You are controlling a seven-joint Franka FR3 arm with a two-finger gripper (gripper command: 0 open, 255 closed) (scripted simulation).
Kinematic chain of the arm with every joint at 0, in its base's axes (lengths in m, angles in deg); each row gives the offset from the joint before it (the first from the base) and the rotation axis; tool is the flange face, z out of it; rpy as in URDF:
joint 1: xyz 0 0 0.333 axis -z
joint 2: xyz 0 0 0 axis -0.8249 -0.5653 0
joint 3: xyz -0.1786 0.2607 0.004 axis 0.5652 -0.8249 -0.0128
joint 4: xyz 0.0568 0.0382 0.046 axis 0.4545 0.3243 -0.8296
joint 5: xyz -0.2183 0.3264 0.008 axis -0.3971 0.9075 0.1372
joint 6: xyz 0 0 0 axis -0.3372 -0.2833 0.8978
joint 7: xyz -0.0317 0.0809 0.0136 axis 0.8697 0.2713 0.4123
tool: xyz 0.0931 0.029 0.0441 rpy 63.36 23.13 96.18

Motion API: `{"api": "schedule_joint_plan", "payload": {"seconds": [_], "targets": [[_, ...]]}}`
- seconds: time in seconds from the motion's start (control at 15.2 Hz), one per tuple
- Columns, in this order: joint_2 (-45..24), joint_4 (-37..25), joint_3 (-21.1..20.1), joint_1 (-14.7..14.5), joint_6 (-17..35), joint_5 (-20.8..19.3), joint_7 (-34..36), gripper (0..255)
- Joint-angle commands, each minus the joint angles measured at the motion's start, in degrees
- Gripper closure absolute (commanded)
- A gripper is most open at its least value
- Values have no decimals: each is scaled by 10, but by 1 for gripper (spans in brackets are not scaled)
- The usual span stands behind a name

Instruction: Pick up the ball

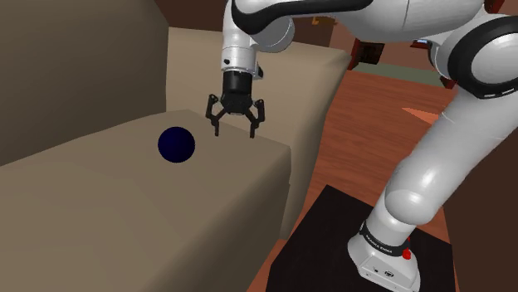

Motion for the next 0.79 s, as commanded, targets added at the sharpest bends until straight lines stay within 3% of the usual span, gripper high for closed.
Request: {"api": "schedule_joint_plan", "payload": {"seconds": [0.0, 0.59, 0.73], "targets": [[-50, -43, -4, 1, 3, 19, 63, 0], [-243, -203, 4, -6, 48, 101, 294, 0], [-251, -204, 7, -7, 56, 106, 299, 0]]}}
